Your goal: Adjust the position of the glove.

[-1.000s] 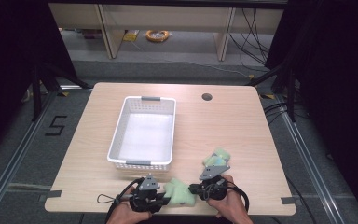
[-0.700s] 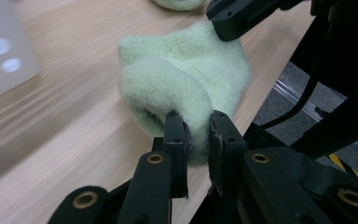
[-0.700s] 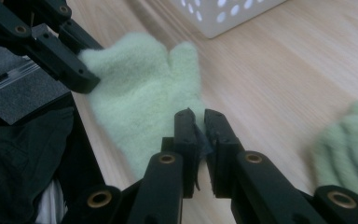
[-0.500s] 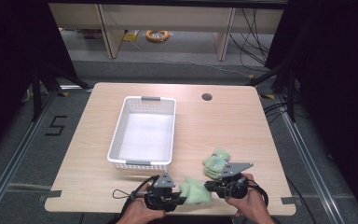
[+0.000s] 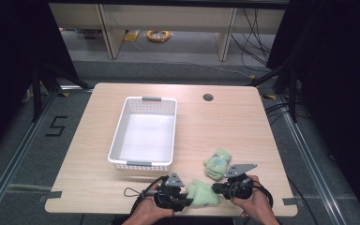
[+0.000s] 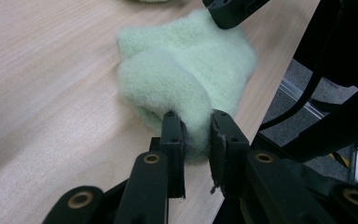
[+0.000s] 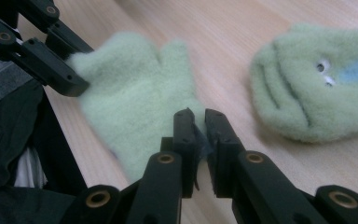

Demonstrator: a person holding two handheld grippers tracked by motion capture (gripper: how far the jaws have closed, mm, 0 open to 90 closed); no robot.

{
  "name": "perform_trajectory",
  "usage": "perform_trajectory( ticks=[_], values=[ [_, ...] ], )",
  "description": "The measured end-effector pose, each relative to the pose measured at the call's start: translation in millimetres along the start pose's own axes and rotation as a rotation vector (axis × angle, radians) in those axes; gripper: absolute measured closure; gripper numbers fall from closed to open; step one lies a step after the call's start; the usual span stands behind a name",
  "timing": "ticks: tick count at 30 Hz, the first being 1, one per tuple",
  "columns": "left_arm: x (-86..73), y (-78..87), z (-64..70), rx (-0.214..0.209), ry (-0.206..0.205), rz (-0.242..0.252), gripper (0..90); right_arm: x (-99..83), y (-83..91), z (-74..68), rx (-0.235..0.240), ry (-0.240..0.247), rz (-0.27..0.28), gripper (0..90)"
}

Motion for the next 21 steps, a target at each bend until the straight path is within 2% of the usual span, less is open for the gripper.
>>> perform_trajectory(
  ticks=[4,5,8,9,10,11,12,13,14,15,16,17,18,19,20,21],
  values=[
    [0.0,0.4,-0.2,0.007,-0.008,0.003,74.4,-1.2,-4.7,-0.9,-0.013,-0.001,0.002,83.6],
    [-1.1,-0.2,0.1,0.009,0.0,-0.003,73.8,-1.8,-4.6,-1.4,-0.018,0.015,-0.014,83.3],
    [-2.2,-0.4,-0.8,0.008,0.001,-0.011,68.5,-2.0,-6.3,-1.1,-0.024,0.014,-0.003,81.9],
    [-3.3,0.3,-1.7,0.005,-0.005,-0.014,67.3,-2.0,-5.6,-0.6,-0.024,0.002,-0.01,81.0],
    [-3.6,0.7,-1.3,0.012,0.011,-0.006,65.1,-2.8,-5.3,-2.0,-0.013,-0.027,-0.017,79.9],
    [-3.6,0.7,-1.3,0.012,0.011,-0.006,61.7,-2.8,-5.3,-2.0,-0.013,-0.027,-0.017,79.9],
    [-3.0,2.5,-1.8,0.01,0.009,-0.004,61.7,-2.5,-6.3,0.5,-0.02,-0.012,0.008,78.0],
    [-2.4,5.9,-1.5,0.01,0.014,-0.007,56.2,-2.0,-3.5,1.4,-0.031,-0.024,-0.003,70.3],
    [-2.4,5.9,-1.5,0.01,0.014,-0.007,53.4,-2.0,-3.5,1.4,-0.031,-0.024,-0.003,70.3],
    [-1.5,9.7,-0.9,0.025,0.03,-0.001,49.2,-0.2,-1.4,1.8,-0.048,-0.013,0.012,62.5],
    [-1.5,9.7,-0.9,0.025,0.03,-0.001,45.4,1.8,2.0,2.3,-0.069,-0.012,0.02,60.4],
    [-0.2,13.9,-1.8,0.034,0.031,0.009,43.3,4.3,4.9,2.9,-0.088,0.012,0.042,60.1],
    [-0.2,13.9,-1.8,0.034,0.031,0.009,41.8,4.3,4.9,2.9,-0.088,0.012,0.042,60.1],
    [-0.1,16.3,-2.4,0.042,0.032,0.011,41.8,7.3,9.8,3.1,-0.087,0.044,0.042,59.1],
    [0.4,20.2,-3.6,0.056,0.04,0.028,39.2,12.9,15.1,5.7,-0.107,0.071,0.073,58.3],
    [0.6,21.8,-4.0,0.062,0.044,0.035,39.0,14.9,17.0,6.6,-0.131,0.066,0.085,58.1]
  ],
)
Point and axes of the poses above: each handheld gripper's, and its own axes: y roughly backward along the jaws, x roughly out of its top, z roughly to its right, the point moved 3 cm from there along -y, roughly forward along the jaws, and after that the axes turned 3 degrees about x, right-handed, at the moved point
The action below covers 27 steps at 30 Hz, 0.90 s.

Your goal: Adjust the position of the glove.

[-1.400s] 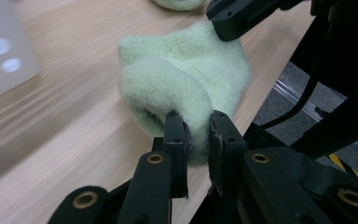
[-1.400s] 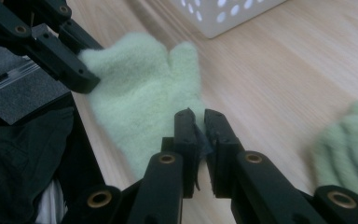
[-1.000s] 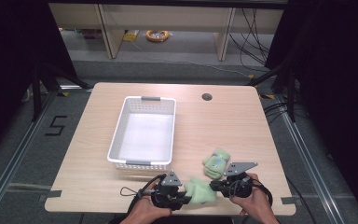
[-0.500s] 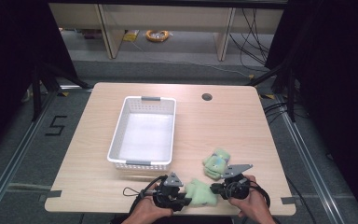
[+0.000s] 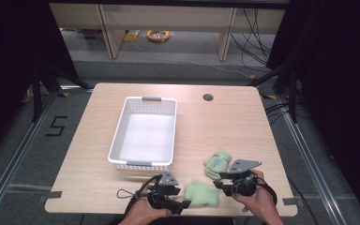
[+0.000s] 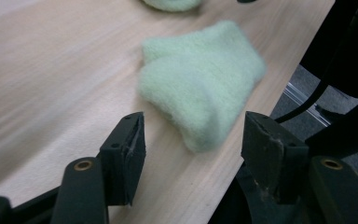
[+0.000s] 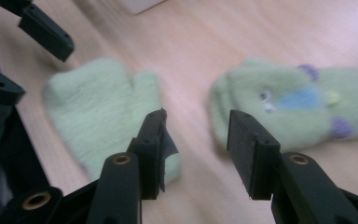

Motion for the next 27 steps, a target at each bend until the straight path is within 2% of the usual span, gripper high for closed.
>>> perform_trajectory(
  ticks=[1,3,4,6,7,9,10,12,15,19,20,22,23,24,25,27],
  values=[
    [0.0,0.0,0.0,0.0,0.0,0.0,39.0,2.2,1.1,3.6,-0.018,0.018,0.002,58.2],
    [-0.6,2.8,-1.8,-0.004,0.011,0.004,37.8,5.6,1.3,11.1,-0.045,0.018,0.004,58.7],
    [-1.5,4.8,-4.7,0.007,0.003,0.007,37.1,7.2,2.4,15.5,-0.043,0.025,-0.013,59.0],
    [-2.7,7.3,-5.9,0.004,0.013,0.002,35.9,9.8,-1.1,24.1,-0.065,0.027,-0.003,58.9],
    [-2.8,8.1,-6.9,0.005,0.015,0.008,35.2,11.2,-1.3,28.8,-0.061,0.037,-0.025,58.8],
    [-2.7,9.6,-7.5,0.005,0.021,0.011,32.5,12.5,-3.1,33.4,-0.073,0.036,-0.027,58.6],
    [-2.2,11.6,-8.0,0.011,0.033,0.028,31.5,15.6,-6.3,42.6,-0.094,0.028,-0.029,58.5],
    [-2.4,14.2,-8.8,0.023,0.02,0.031,29.9,18.0,-11.1,49.8,-0.104,0.027,-0.025,58.5],
    [-3.8,15.3,-10.4,0.027,0.03,0.031,28.0,19.9,-19.5,57.9,-0.104,0.026,-0.032,58.2],
    [-6.4,15.4,-13.0,0.026,0.023,0.018,26.9,22.9,-29.4,62.2,-0.082,0.013,-0.051,57.1],
    [-6.5,14.7,-12.8,0.026,0.036,0.022,26.9,24.3,-31.1,64.0,-0.081,0.028,-0.051,57.2],
    [-6.8,13.9,-12.9,0.038,0.042,0.039,26.9,25.9,-34.8,65.0,-0.077,0.025,-0.066,57.2],
    [-6.5,14.1,-12.6,0.036,0.049,0.038,26.9,26.7,-36.8,65.7,-0.073,0.025,-0.07,57.4],
    [-6.6,15.0,-14.5,0.04,0.034,0.02,27.0,27.1,-38.4,66.2,-0.067,0.025,-0.078,57.3],
    [-6.2,15.1,-13.7,0.033,0.043,0.029,27.1,27.2,-41.4,66.2,-0.069,0.015,-0.073,57.3],
    [-6.0,15.6,-13.7,0.025,0.042,0.028,27.2,26.9,-45.8,68.2,-0.068,0.043,-0.084,57.1]
  ],
)
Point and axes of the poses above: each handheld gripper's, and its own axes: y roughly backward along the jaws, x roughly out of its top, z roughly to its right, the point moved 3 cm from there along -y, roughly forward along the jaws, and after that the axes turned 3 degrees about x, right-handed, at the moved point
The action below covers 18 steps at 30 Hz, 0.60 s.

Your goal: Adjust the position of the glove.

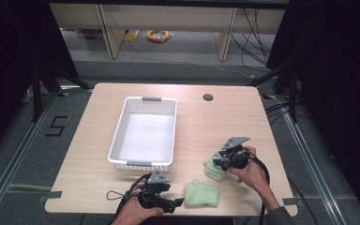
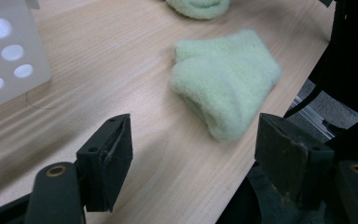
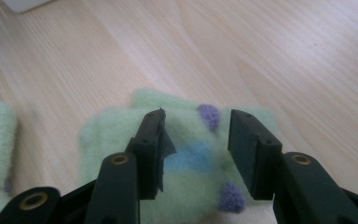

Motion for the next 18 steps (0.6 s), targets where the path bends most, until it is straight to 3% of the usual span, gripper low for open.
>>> perform_trajectory(
  ticks=[3,9,11,14,18],
  values=[
    [-0.2,-0.6,0.3,-0.002,0.014,0.004,27.2,-0.1,-3.6,-0.3,0.002,0.002,-0.004,57.3],
    [-1.4,-1.8,-0.5,-0.019,0.021,-0.006,27.4,-2.0,-8.9,-2.3,0.027,0.003,-0.035,67.5],
    [-1.0,-1.0,-0.8,-0.015,0.027,-0.001,27.7,-4.1,-10.2,-2.8,0.044,-0.045,-0.025,77.0],
    [-0.6,-1.4,-1.5,-0.014,0.031,0.007,27.8,-3.9,-9.8,-1.9,0.043,-0.037,-0.021,82.0],
    [-1.2,-0.9,-3.6,-0.007,0.029,0.003,28.3,-2.9,-3.9,-2.2,0.035,-0.068,0.014,85.3]
  ],
)
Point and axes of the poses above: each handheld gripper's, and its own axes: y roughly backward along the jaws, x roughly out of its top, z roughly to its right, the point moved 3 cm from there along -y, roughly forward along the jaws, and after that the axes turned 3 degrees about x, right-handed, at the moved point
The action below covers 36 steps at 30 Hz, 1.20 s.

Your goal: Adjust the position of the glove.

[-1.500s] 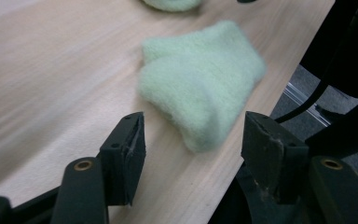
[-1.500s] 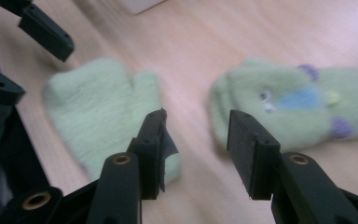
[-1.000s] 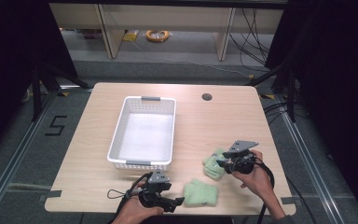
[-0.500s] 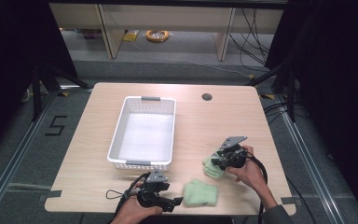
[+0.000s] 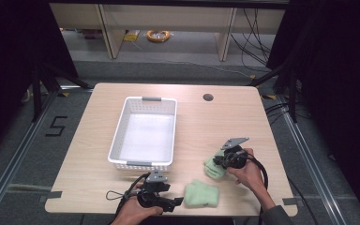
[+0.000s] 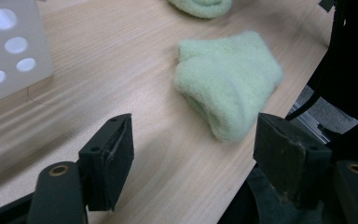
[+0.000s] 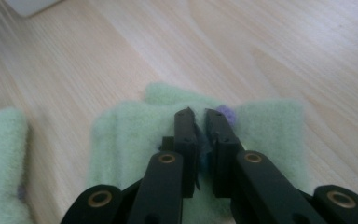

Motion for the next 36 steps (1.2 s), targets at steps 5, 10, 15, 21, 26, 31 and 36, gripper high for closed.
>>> perform_trajectory(
  ticks=[5,10,15,21,26,31,36],
  values=[
    [0.7,1.2,0.2,0.011,0.003,0.0,28.6,2.5,15.2,-6.9,0.002,-0.064,0.045,85.6],
    [0.7,1.1,-1.4,0.001,0.003,0.003,28.6,5.6,35.1,-18.1,0.004,-0.049,0.095,85.6],
    [1.6,1.8,-0.6,0.0,0.011,0.013,28.8,12.9,47.7,-36.8,0.032,-0.064,0.139,85.7],
    [1.6,2.3,0.0,0.003,0.008,0.012,29.2,20.0,61.1,-61.1,0.059,-0.064,0.204,85.6],
    [2.3,3.4,1.1,0.001,0.007,0.02,30.1,17.5,66.8,-80.0,0.094,-0.068,0.224,85.5],
    [3.6,4.6,3.6,-0.011,0.001,0.031,32.2,9.8,66.2,-95.3,0.131,-0.073,0.219,85.5],
    [3.7,5.6,6.8,-0.018,-0.017,0.035,34.0,5.6,63.4,-102.8,0.14,-0.053,0.221,85.4]
  ],
)
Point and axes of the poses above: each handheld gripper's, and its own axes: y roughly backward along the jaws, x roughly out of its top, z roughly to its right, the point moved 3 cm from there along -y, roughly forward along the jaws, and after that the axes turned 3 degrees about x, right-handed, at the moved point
